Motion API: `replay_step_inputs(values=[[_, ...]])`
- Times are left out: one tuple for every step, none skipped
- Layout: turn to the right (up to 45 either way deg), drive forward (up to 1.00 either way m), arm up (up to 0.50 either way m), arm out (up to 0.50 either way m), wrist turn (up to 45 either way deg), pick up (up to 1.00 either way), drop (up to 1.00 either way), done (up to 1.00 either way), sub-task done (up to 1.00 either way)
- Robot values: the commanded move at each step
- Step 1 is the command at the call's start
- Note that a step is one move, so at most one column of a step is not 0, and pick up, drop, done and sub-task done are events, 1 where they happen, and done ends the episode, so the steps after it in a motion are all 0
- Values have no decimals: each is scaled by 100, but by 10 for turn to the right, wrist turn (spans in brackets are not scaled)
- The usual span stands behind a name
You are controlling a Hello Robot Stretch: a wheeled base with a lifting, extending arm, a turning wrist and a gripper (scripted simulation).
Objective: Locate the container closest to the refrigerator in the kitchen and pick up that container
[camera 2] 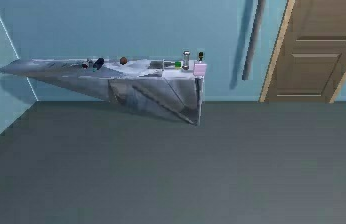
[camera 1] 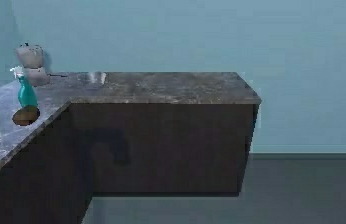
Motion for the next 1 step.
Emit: replay_step_inputs(values=[[0, 60, 0, 0, 0, 0, 0, 0, 0]])
